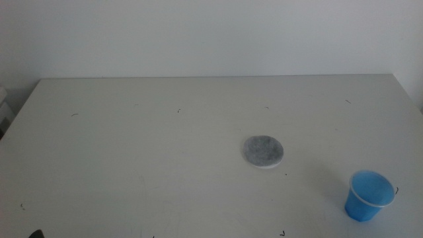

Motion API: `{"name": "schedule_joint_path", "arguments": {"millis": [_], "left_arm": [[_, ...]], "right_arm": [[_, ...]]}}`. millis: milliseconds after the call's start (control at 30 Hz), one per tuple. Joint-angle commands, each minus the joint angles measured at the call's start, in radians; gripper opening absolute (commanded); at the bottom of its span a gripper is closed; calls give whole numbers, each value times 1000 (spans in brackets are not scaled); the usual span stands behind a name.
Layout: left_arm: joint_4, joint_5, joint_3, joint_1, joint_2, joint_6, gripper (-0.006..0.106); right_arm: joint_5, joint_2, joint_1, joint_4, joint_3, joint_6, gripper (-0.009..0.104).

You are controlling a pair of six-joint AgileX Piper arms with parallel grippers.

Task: Place an empty cup on a cup mat.

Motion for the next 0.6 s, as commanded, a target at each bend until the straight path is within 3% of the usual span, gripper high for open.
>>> {"name": "schedule_joint_path", "arguments": {"millis": [0, 567], "left_arm": [[0, -67, -6, 1, -3, -11, 105], [0, -67, -6, 1, -3, -11, 105]], "right_arm": [[-70, -26, -5, 3, -12, -10, 92], [120, 294, -5, -14, -379, -7, 92]]}}
